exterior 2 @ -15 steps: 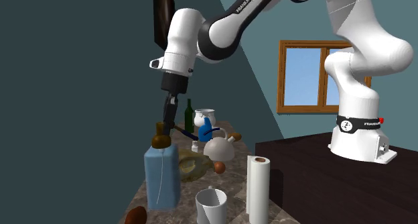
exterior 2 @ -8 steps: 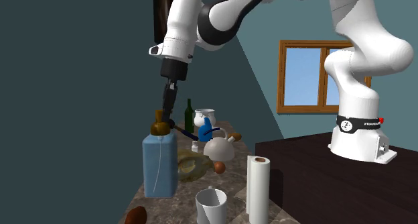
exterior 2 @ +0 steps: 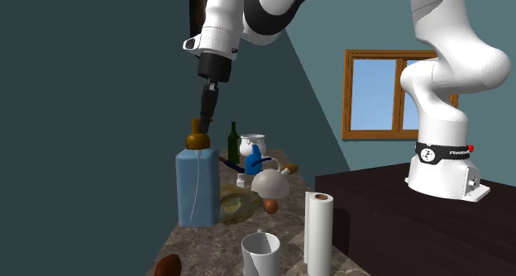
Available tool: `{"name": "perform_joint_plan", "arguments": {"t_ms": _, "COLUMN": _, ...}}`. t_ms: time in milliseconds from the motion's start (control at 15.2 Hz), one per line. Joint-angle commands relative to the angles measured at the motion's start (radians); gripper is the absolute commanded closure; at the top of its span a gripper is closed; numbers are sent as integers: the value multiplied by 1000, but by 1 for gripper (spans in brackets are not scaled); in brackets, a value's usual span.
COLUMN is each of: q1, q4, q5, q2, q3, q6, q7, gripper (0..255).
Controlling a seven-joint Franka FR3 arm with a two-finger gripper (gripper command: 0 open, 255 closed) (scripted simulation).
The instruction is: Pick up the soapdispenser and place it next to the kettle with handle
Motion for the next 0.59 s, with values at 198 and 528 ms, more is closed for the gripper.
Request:
{"name": "perform_joint_plan", "arguments": {"t_ms": 198, "q1": 2, "q4": 24, "q5": -6, "q2": -35, "q3": -2, "q6": -58, "q7": 4, "gripper": 255}}
{"name": "perform_joint_plan", "arguments": {"t_ms": 528, "q1": 4, "q4": 55, "q5": -12, "q2": -63, "q3": -4, "q6": -117, "q7": 7, "gripper": 255}}
